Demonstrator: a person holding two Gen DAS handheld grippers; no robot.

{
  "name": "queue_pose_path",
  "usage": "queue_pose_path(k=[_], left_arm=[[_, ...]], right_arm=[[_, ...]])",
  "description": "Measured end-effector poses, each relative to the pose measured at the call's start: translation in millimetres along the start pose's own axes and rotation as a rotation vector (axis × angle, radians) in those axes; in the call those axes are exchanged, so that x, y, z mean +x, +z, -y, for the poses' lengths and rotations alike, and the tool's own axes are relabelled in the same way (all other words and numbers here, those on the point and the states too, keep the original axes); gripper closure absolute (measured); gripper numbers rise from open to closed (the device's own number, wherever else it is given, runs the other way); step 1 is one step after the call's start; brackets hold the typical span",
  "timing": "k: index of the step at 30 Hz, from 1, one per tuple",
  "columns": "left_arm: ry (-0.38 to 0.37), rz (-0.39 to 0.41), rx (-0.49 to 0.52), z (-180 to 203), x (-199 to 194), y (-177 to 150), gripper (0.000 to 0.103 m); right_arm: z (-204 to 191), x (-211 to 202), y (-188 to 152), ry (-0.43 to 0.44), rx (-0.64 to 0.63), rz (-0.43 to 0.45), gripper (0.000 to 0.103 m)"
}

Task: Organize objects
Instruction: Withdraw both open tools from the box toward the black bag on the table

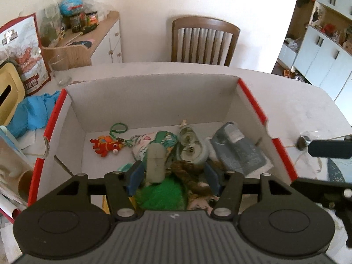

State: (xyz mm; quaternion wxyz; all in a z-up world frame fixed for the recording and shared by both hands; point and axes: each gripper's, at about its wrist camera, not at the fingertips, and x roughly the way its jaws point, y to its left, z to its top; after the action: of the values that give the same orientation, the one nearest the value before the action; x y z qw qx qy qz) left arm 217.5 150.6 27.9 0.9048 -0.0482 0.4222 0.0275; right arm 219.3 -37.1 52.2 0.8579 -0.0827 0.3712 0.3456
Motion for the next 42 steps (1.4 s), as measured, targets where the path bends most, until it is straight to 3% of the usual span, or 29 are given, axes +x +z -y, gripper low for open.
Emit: queue_pose_path(k=[3, 12, 15, 17, 27, 34, 42], left_arm=[[-0.004, 0.014, 0.013, 11, -9, -1, 0.035], [-0.030, 0.054, 0.044, 54, -32, 1, 0.029], [-0.026, 0.070, 0.070, 74, -40, 2, 0.020], [-0.032, 0.085, 0.085, 87, -44, 2, 0.020], [-0.048, 0.096, 0.140, 150, -36, 1, 0.014], [-0.082, 0.070, 0.154, 187, -15, -3, 0.004], [-0.097, 0.068, 0.138, 226, 19, 0, 0.001]], right_arm=[[10, -11, -3, -0.003, 0.018, 0.018, 0.038], [38, -42, -14, -0.012, 0.051, 0.063, 0.020], [51, -52, -19, -0.006, 0.066, 0.074, 0.016], [60, -58, -23, -0.011, 0.071, 0.080, 0.014], [113, -82, -49, -0.030, 0.100, 0.078, 0.008], [154, -90, -68, -0.066, 0.118, 0.056, 0.007], [192, -90, -89, -0.118, 0.127, 0.041, 0.007]])
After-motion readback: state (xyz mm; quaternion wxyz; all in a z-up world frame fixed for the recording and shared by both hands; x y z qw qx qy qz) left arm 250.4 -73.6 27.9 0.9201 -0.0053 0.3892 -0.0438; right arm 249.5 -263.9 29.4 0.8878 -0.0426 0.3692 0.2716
